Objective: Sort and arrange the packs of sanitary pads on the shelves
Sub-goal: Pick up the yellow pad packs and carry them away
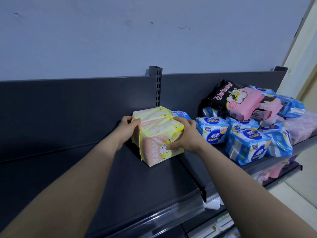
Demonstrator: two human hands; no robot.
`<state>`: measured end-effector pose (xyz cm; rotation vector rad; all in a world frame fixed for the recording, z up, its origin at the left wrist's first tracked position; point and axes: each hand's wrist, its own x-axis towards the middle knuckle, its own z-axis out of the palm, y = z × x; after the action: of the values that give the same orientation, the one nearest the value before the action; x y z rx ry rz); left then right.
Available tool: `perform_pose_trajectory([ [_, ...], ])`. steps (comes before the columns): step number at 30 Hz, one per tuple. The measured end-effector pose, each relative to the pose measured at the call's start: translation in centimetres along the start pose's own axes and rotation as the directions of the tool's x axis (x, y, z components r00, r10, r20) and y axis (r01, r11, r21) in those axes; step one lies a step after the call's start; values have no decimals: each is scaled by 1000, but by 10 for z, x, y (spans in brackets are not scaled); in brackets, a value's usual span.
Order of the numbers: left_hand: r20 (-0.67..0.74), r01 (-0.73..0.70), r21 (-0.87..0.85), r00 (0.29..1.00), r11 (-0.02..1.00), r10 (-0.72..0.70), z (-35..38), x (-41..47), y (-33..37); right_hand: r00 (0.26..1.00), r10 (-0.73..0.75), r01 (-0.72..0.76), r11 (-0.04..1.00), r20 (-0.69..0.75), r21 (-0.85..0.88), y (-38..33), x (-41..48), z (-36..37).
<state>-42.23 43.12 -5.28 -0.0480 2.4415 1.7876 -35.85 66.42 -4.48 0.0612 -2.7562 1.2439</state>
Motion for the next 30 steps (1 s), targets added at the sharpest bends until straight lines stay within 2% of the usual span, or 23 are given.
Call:
perform_pose_trajectory([
  [4,-2,-6,-62,1000,998,6,1,-6,3,999,10,-11,1000,37,19,-2,1,-6],
  [8,73,-53,-23,996,998,54,4,-9,1,995,26,-33,997,96,77,-1,3,-11],
  [13,103,-7,-90,995,996,16,3,-18,2,999,27,-28,999,29,42,-4,-4,-8],
  [17,117,-6,-170,993,985,26,-1,-32,1,1000,11,-14,991,22,131,-5,-10,-5],
  [24,33,-14,-281,999,960,24,-22,-76,-1,996,-31,4,952,82,306,-33,-28,6],
  [30,-91,-77,-279,994,957,53,-69,-123,-4,986,-64,5,932,154,361,-76,-45,33],
])
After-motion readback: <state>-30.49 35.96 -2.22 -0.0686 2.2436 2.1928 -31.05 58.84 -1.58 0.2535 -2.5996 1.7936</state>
